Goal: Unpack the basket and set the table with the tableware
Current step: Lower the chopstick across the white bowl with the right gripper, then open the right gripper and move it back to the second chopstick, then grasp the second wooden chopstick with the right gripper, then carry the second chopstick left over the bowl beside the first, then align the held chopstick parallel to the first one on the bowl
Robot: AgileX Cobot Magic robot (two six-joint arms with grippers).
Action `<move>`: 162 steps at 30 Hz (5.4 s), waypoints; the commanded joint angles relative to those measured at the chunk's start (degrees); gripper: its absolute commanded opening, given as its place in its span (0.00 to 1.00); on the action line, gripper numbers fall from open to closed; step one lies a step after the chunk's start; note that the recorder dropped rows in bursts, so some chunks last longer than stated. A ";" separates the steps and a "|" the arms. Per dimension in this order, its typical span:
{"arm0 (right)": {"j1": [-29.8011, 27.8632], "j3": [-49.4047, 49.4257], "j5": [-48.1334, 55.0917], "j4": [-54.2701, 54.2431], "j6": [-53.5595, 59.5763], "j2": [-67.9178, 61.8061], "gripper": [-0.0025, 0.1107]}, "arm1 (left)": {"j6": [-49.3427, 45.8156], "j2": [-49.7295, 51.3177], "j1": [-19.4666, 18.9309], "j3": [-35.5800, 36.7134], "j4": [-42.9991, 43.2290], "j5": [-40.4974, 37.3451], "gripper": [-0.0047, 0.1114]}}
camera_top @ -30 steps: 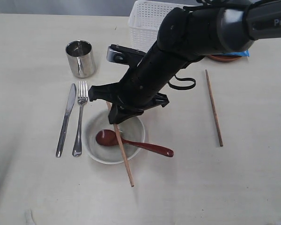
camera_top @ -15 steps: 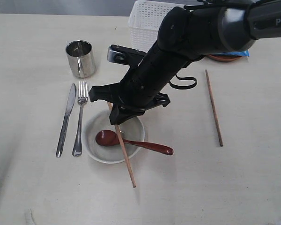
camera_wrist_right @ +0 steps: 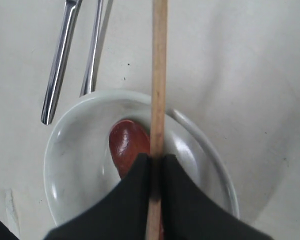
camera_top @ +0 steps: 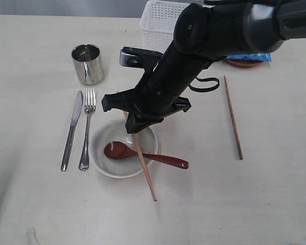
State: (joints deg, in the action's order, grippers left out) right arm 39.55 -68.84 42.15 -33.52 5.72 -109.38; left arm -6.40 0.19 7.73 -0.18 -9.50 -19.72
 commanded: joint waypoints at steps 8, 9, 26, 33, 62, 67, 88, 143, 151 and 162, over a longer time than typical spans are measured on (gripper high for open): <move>0.01 0.25 0.21 0.85 0.05 0.50 0.02 | 0.18 -0.19 0.44 0.18 -0.04 0.10 0.04; 0.01 0.25 0.21 0.85 0.05 0.50 0.02 | 0.18 -0.19 0.44 0.18 -0.04 0.10 0.04; -0.12 0.25 0.01 1.02 1.12 1.55 0.29 | 0.06 -0.19 0.44 0.18 -0.04 0.10 0.04; -0.74 -0.51 1.27 7.19 0.58 9.06 0.29 | 0.06 -0.19 0.44 0.18 -0.04 0.10 0.04; -31.28 -1.02 -0.95 19.53 -3.55 -8.76 0.29 | 0.18 -0.19 0.44 0.18 0.22 0.10 0.04; -31.28 -1.02 -1.28 19.53 -3.55 -11.36 0.29 | 0.18 -0.19 0.44 0.18 0.22 0.10 0.04; -23.85 -1.02 2.49 42.38 -19.58 -11.94 0.02 | 0.03 -0.19 0.44 0.18 0.22 0.10 0.04; 9.25 -9.37 5.97 20.46 -19.49 2.11 0.02 | 0.03 -0.19 0.44 0.18 0.22 0.10 0.04; 9.25 -7.97 1.77 17.57 -19.49 2.58 0.02 | 0.03 -0.19 0.44 0.18 0.22 0.10 0.04; 9.25 -7.97 1.86 18.86 -22.43 0.29 0.02 | 0.03 -0.19 0.44 0.18 0.22 0.10 0.04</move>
State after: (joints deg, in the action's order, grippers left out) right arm 48.84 -76.82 43.31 -15.61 -15.78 -109.16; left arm -6.40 0.19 7.73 -0.18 -9.50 -19.72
